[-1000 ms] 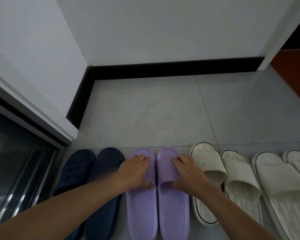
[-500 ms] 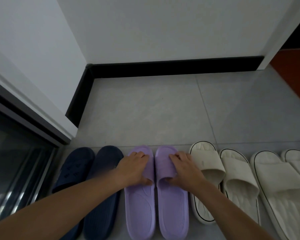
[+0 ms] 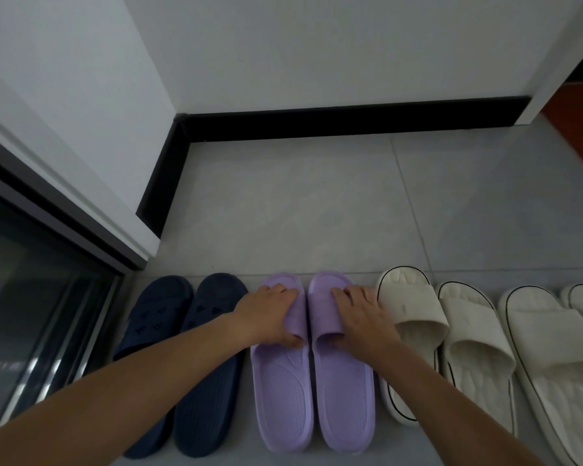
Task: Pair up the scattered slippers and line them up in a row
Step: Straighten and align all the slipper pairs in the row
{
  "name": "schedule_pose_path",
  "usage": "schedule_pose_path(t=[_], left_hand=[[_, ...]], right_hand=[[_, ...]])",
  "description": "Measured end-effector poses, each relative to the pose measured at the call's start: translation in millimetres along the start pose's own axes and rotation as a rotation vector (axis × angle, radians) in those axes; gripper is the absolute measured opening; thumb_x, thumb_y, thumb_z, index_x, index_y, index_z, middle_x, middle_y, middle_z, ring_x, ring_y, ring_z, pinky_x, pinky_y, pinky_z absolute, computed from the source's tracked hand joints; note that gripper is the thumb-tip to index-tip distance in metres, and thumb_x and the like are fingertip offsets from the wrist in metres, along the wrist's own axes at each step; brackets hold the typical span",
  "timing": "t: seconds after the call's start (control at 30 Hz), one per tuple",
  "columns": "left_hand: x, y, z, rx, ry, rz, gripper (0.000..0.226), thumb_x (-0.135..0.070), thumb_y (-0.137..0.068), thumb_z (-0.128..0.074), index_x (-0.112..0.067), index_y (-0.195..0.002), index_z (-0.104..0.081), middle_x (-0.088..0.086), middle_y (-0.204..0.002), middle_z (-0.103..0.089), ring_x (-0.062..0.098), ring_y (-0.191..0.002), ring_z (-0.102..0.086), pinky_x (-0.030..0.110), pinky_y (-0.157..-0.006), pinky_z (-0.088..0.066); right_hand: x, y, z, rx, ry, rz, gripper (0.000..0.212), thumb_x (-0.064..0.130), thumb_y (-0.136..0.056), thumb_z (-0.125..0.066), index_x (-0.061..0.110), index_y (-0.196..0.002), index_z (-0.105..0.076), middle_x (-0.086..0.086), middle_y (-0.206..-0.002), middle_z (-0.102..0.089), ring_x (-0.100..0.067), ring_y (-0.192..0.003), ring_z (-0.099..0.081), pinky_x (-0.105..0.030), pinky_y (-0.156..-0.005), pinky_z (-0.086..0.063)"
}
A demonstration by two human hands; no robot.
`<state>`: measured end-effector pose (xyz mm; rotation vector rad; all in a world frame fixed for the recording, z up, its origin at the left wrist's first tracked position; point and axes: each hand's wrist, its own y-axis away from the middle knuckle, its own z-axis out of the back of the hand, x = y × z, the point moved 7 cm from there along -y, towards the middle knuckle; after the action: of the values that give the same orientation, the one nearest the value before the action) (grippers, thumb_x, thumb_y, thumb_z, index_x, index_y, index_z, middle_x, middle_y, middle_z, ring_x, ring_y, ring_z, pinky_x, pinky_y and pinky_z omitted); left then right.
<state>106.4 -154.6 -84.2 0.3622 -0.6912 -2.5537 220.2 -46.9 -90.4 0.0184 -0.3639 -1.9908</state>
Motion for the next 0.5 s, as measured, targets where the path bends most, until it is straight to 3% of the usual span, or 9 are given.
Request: schedule_pose_path(t=[0.1, 0.23, 0.33, 0.5], left_hand=[[-12.9, 1.5, 2.0, -0.027, -0.029, -0.051, 0.096, -0.072, -0.059, -0.066, -0.021, -0.134, -0.034, 0.001, -0.134, -0.043, 0.026, -0.116, -0.043, 0.041, -0.086, -0.042], [-52.0, -2.7, 10.5, -0.078, 0.038, -0.142, 0.113, -0.076, -0.056, -0.066, -0.020, -0.144, -0.023, 0.004, -0.148, -0.027, 0.026, -0.132, -0.030, 0.043, -0.104, -0.029], [-95.4, -7.3, 29.5, -0.150, 0.080, -0.215, 0.114, -0.073, -0.060, -0.067, -0.017, -0.147, -0.019, 0.006, -0.153, -0.022, 0.024, -0.139, -0.022, 0.041, -0.110, -0.023], [-161.0, -13.4, 40.0, -0.083, 0.094, -0.264, 0.100, -0.060, -0.070, -0.068, -0.009, -0.143, -0.023, 0.010, -0.149, -0.025, 0.026, -0.137, -0.025, 0.043, -0.108, -0.033]], right_hand=[[0.7, 5.6, -1.1, 0.023, -0.025, 0.014, 0.101, 0.061, -0.069, -0.063, 0.018, -0.146, -0.016, -0.007, -0.142, -0.028, -0.028, -0.128, -0.030, -0.038, -0.106, -0.032], [-8.4, 21.3, 15.0, 0.081, -0.098, 0.144, 0.109, 0.062, -0.068, -0.066, 0.018, -0.150, -0.007, -0.010, -0.154, -0.012, -0.026, -0.141, -0.016, -0.037, -0.115, -0.020], [-44.7, 40.6, 45.4, 0.148, -0.039, 0.203, 0.108, 0.061, -0.067, -0.068, 0.023, -0.150, -0.008, -0.007, -0.157, -0.007, -0.025, -0.144, -0.012, -0.040, -0.115, -0.024], [-144.6, 83.9, 85.3, 0.292, 0.215, 0.168, 0.104, 0.061, -0.070, -0.067, 0.021, -0.148, -0.012, -0.004, -0.157, -0.008, -0.024, -0.142, -0.015, -0.039, -0.113, -0.024]])
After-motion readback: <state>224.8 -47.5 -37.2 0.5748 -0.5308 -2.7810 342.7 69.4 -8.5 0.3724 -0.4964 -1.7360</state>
